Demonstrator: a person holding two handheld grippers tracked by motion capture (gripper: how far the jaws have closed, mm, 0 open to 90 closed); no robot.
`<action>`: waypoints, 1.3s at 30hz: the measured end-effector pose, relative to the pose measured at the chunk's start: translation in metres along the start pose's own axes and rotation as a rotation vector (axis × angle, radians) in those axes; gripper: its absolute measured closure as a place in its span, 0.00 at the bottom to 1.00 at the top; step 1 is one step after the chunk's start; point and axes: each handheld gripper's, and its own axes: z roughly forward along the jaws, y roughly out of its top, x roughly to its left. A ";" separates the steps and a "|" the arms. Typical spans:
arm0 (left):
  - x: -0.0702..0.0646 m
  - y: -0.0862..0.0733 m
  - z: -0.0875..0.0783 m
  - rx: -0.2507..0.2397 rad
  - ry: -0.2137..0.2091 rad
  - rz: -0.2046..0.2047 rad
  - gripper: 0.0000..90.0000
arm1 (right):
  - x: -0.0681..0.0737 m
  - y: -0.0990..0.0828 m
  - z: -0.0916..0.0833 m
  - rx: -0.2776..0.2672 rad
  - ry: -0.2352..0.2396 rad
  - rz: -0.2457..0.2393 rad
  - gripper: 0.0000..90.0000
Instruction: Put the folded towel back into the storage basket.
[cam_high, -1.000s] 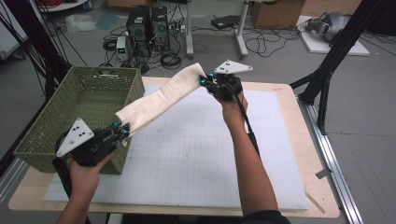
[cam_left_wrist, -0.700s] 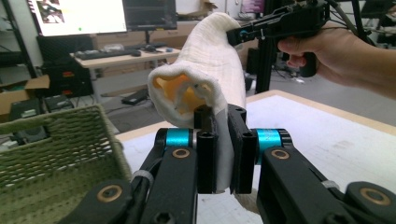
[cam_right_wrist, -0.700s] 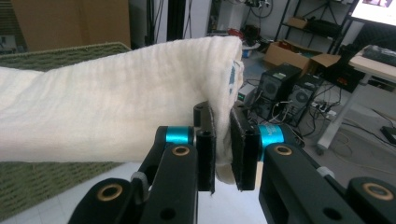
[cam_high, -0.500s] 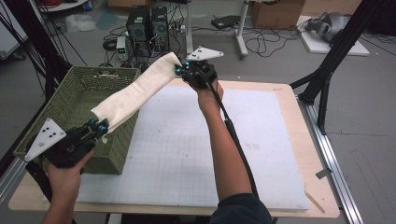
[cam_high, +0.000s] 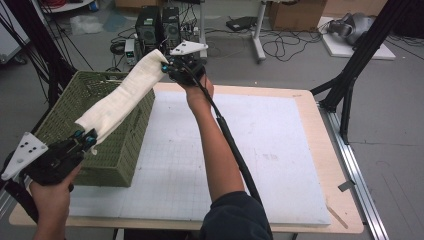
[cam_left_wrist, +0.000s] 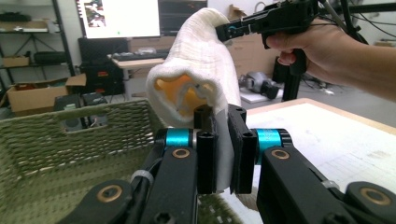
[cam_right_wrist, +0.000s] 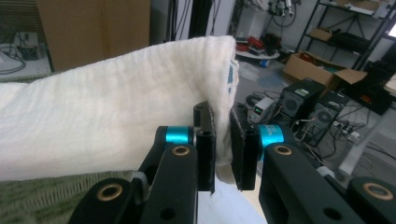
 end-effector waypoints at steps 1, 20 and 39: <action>0.004 -0.001 -0.004 -0.001 0.014 -0.006 0.92 | 0.002 0.001 0.004 0.003 0.003 0.000 0.91; 0.024 -0.006 -0.028 0.048 0.141 0.009 0.92 | 0.041 0.014 0.083 0.032 0.052 0.010 0.91; 0.043 -0.007 -0.038 0.064 0.287 -0.092 0.29 | 0.071 0.013 0.135 0.094 -0.004 0.060 0.52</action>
